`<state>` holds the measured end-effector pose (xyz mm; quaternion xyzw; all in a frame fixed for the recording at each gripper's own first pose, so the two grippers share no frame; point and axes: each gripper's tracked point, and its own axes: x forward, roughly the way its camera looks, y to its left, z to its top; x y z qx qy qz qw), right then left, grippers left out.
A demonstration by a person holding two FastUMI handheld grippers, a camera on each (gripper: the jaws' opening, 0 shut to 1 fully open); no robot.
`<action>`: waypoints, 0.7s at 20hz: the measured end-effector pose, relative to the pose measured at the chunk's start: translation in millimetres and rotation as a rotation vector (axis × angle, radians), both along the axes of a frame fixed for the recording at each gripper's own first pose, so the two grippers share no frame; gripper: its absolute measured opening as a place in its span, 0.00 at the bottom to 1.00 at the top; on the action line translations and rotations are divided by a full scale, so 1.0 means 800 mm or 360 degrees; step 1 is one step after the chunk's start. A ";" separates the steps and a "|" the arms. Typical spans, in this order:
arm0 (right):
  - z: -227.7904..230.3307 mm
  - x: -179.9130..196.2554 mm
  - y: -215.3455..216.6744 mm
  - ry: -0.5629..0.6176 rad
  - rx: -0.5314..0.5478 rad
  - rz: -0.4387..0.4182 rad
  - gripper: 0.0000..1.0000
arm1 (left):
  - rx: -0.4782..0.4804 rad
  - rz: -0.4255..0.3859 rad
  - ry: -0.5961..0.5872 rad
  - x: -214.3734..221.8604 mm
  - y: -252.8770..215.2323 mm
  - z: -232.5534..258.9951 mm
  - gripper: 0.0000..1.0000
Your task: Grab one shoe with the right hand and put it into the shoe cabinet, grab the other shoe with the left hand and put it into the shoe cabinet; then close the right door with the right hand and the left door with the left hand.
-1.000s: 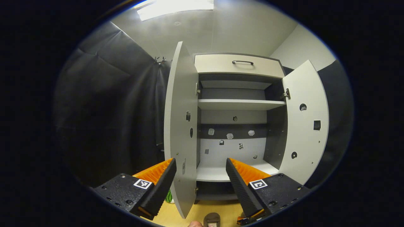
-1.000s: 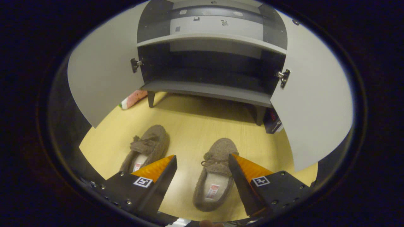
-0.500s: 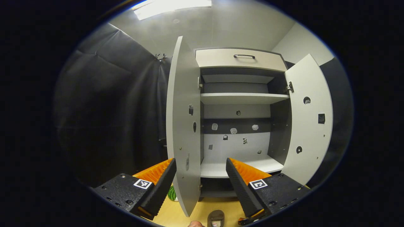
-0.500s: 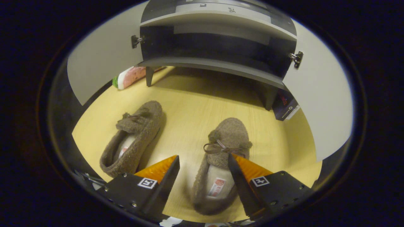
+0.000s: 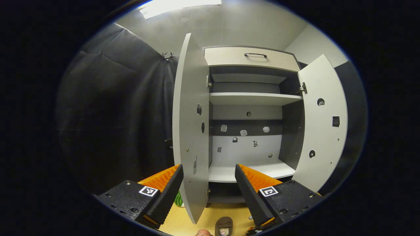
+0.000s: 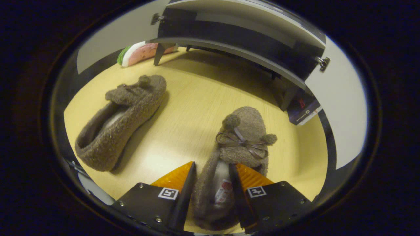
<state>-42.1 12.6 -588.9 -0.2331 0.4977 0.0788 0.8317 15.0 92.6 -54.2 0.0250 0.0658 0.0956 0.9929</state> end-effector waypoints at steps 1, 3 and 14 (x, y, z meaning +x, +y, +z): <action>0.007 0.000 -0.002 -0.0024 -0.0031 0.0015 0.62 | 0.0000 0.0003 0.0003 -0.001 0.002 -0.001 0.96; 0.003 0.004 -0.005 -0.0027 -0.0086 0.0031 0.38 | 0.0009 0.0010 0.0003 -0.002 0.006 0.000 0.96; 0.056 0.019 -0.017 -0.0166 0.0139 -0.0248 0.01 | 0.0018 0.0005 -0.0028 -0.009 0.009 0.009 0.96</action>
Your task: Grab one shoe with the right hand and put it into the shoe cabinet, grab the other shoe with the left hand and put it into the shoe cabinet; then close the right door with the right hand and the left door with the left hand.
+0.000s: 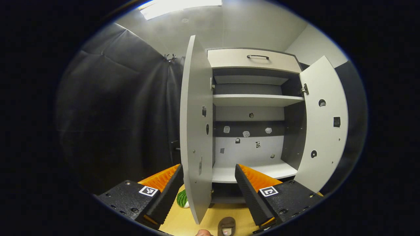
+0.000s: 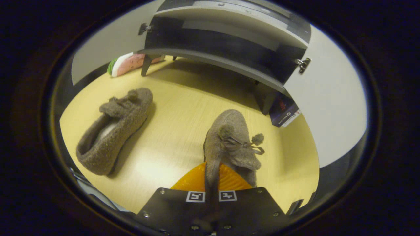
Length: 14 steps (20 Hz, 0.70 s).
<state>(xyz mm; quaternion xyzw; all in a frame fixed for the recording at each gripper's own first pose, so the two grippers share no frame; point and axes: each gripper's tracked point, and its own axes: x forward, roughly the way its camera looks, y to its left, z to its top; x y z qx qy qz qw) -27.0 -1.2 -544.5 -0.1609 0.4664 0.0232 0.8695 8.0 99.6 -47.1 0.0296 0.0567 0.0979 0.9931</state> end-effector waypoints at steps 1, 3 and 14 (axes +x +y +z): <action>0.012 0.005 0.000 -0.0043 0.0006 -0.0006 0.01 | 0.0002 -0.0007 -0.0003 0.001 -0.001 0.000 0.96; 0.044 0.015 -0.001 -0.0129 0.0033 0.0000 0.01 | 0.0005 -0.0021 -0.0007 0.002 -0.005 0.001 0.96; 0.353 0.132 0.013 -0.0884 0.0251 -0.0003 0.01 | -0.0009 -0.0064 -0.0009 0.003 -0.018 -0.003 0.96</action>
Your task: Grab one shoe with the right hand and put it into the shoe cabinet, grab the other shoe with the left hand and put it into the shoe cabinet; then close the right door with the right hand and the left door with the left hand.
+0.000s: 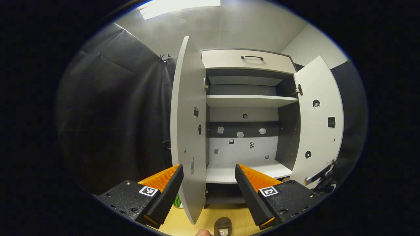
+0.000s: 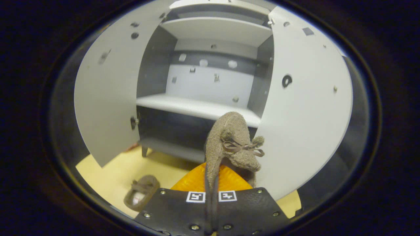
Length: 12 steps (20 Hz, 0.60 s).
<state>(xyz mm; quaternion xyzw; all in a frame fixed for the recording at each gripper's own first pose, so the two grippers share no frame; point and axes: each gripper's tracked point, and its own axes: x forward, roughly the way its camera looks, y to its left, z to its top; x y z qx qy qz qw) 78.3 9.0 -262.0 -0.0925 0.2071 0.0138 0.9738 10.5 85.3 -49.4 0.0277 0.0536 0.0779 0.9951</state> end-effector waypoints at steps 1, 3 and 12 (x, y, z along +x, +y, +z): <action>0.033 0.011 0.002 -0.0064 0.0024 0.0002 0.00 | 0.0000 0.0000 -0.0001 0.001 0.000 -0.001 0.96; 0.087 0.033 0.007 -0.0194 0.0047 0.0020 0.01 | -0.0005 -0.0002 -0.0007 0.000 0.000 0.001 0.96; 0.155 0.187 0.024 -0.0372 0.0068 0.0057 0.00 | 0.0002 0.0029 0.0017 -0.004 0.015 -0.006 0.96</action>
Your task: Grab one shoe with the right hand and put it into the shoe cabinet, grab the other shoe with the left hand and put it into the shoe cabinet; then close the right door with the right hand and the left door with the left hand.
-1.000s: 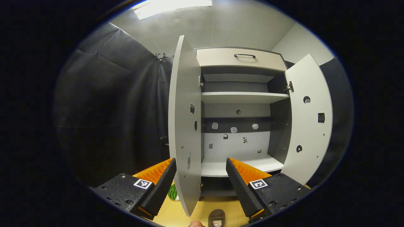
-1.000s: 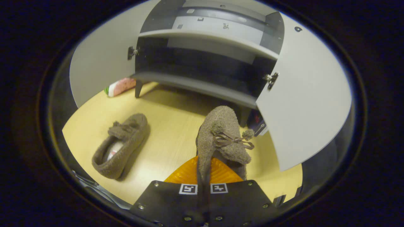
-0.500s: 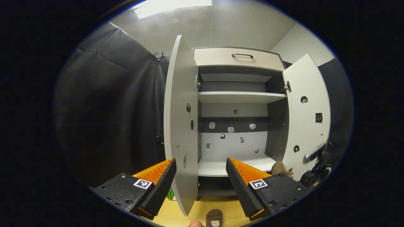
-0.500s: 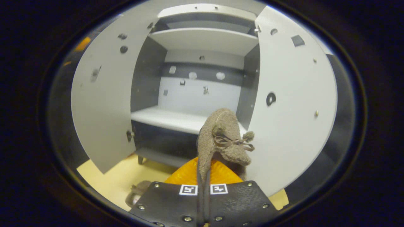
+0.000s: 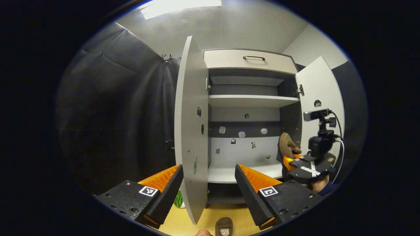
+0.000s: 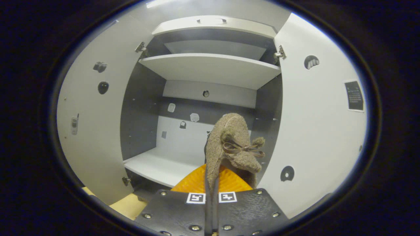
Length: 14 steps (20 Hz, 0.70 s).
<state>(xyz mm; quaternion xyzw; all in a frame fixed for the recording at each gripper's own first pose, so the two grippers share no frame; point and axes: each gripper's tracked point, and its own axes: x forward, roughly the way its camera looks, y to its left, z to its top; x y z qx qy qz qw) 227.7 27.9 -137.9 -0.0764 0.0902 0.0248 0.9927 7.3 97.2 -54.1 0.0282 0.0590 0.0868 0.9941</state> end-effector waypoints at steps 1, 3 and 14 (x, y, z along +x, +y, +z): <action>-0.002 0.018 0.003 0.0013 0.0017 0.0001 0.00 | -0.0002 0.0008 0.0005 -0.002 0.002 -0.002 0.96; -0.006 0.051 0.003 0.0030 -0.0002 -0.0016 0.01 | -0.0013 0.0022 0.0017 -0.002 0.007 -0.006 0.96; -0.116 0.146 0.031 0.0323 -0.0119 0.0058 0.01 | -0.0028 0.0192 0.0107 -0.011 0.055 -0.038 0.96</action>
